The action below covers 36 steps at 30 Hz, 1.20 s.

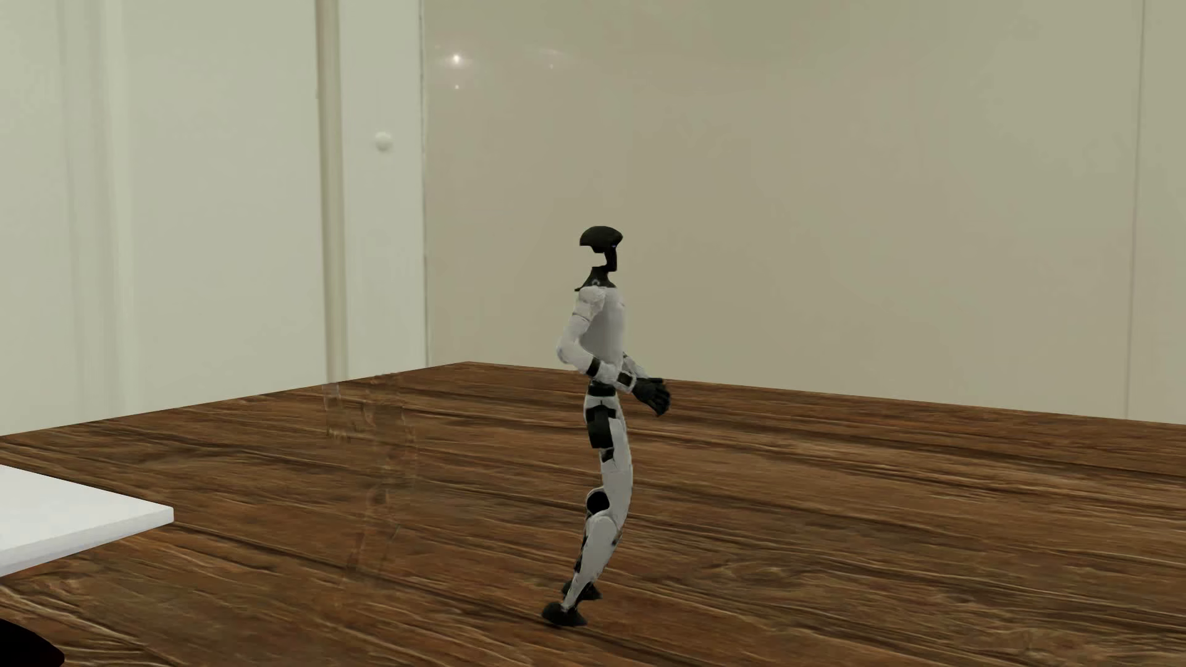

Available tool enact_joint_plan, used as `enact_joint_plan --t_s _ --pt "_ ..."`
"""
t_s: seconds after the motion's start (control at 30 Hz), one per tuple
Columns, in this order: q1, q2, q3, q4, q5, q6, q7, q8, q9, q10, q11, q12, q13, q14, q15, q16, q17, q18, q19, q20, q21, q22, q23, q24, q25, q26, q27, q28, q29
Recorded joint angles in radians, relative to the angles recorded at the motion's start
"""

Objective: Stretch out

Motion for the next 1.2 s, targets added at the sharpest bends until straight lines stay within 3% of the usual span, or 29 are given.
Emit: enact_joint_plan --t_s 0.07,0.13,0.17,0.2,0.27,0.37,0.43,0.5,0.53,0.67,0.9,1.13,1.2 --pt "0.002 0.005 -0.027 -0.004 -0.002 -0.008 0.0 0.0 -0.02 -0.005 -0.014 0.01 0.014 0.007 0.02 -0.029 0.006 0.0 0.0 0.002 -0.079 0.148 -0.119 0.0 0.0 0.0 0.0 0.0 0.0" --pt "0.005 0.018 0.001 -0.005 0.002 -0.017 0.0 0.0 -0.031 -0.01 0.006 0.001 -0.1 0.021 0.019 -0.046 -0.031 0.0 0.0 -0.018 -0.135 0.287 -0.192 0.0 0.0 0.0 0.0 0.0 0.0" --pt "0.005 0.026 0.033 -0.005 0.006 -0.023 0.0 0.0 -0.034 -0.008 -0.262 -0.005 -0.207 0.025 0.306 -0.047 -0.063 0.0 0.0 -0.034 -0.153 0.333 -0.197 0.0 0.0 0.0 0.0 0.0 0.0" --pt "0.006 0.038 0.073 -0.005 0.009 -0.03 0.0 0.0 -0.034 -0.01 -0.268 -0.019 -0.332 0.029 0.482 -0.043 -0.102 0.0 0.0 -0.056 -0.167 0.378 -0.177 0.0 0.0 0.0 0.0 0.0 0.0" --pt "0.011 0.07 0.158 -0.004 0.014 -0.057 0.0 0.0 -0.03 -0.012 -0.289 -0.067 -0.631 0.016 0.429 -0.02 -0.201 0.0 0.0 -0.116 -0.111 0.474 -0.047 0.0 0.0 0.0 0.0 0.0 0.0" --pt "0.009 0.118 0.273 -0.006 0.02 -0.12 0.0 0.0 -0.012 -0.002 -0.325 -0.149 -1.113 -0.041 0.462 0.038 -0.322 0.0 0.0 -0.2 0.13 0.601 0.33 0.0 0.0 0.0 0.0 0.0 0.0" --pt "0.008 0.151 0.365 -0.01 0.027 -0.169 0.0 0.0 0.008 0.002 -0.349 -0.2 -1.403 -0.067 0.498 0.091 -0.363 0.0 0.0 -0.261 0.393 0.653 0.712 0.0 0.0 0.0 0.0 0.0 0.0" --pt "0.0 0.176 0.469 -0.008 0.039 -0.209 0.0 0.0 0.026 0.005 -0.425 -0.255 -1.583 -0.09 0.572 0.133 -0.377 0.0 0.0 -0.321 0.66 0.7 1.093 0.0 0.0 0.0 0.0 0.0 0.0" --pt "-0.003 0.189 0.515 -0.01 0.044 -0.221 0.0 0.0 0.035 0.011 -0.099 -0.271 -1.629 -0.105 0.572 0.145 -0.386 0.0 0.0 -0.335 0.695 0.715 1.232 0.0 0.0 0.0 0.0 0.0 0.0" --pt "-0.027 0.211 0.59 -0.013 0.061 -0.241 0.0 0.0 0.043 0.045 -0.103 -0.247 -1.684 -0.155 0.572 0.165 -0.441 0.0 0.0 -0.299 0.695 0.765 1.476 0.0 0.0 0.0 0.0 0.0 0.0" --pt "-0.056 0.207 0.575 -0.023 0.071 -0.235 0.0 0.0 0.018 0.058 -0.106 -0.123 -1.613 -0.146 0.572 0.159 -0.496 0.0 0.0 -0.248 0.695 0.929 1.502 0.0 0.0 0.0 0.0 0.0 0.0" --pt "-0.038 0.22 0.584 -0.019 0.076 -0.226 0.0 0.0 0.031 0.046 -0.115 -0.106 -1.621 -0.137 0.582 0.174 -0.484 0.0 0.0 -0.231 0.695 0.984 1.502 0.0 0.0 0.0 0.0 0.0 0.0" --pt "-0.036 0.223 0.583 -0.019 0.077 -0.227 0.0 0.0 0.033 0.042 -0.119 -0.117 -1.629 -0.135 0.468 0.18 -0.48 0.0 0.0 -0.213 0.695 0.972 1.5 0.0 0.0 0.0 0.0 0.0 0.0"
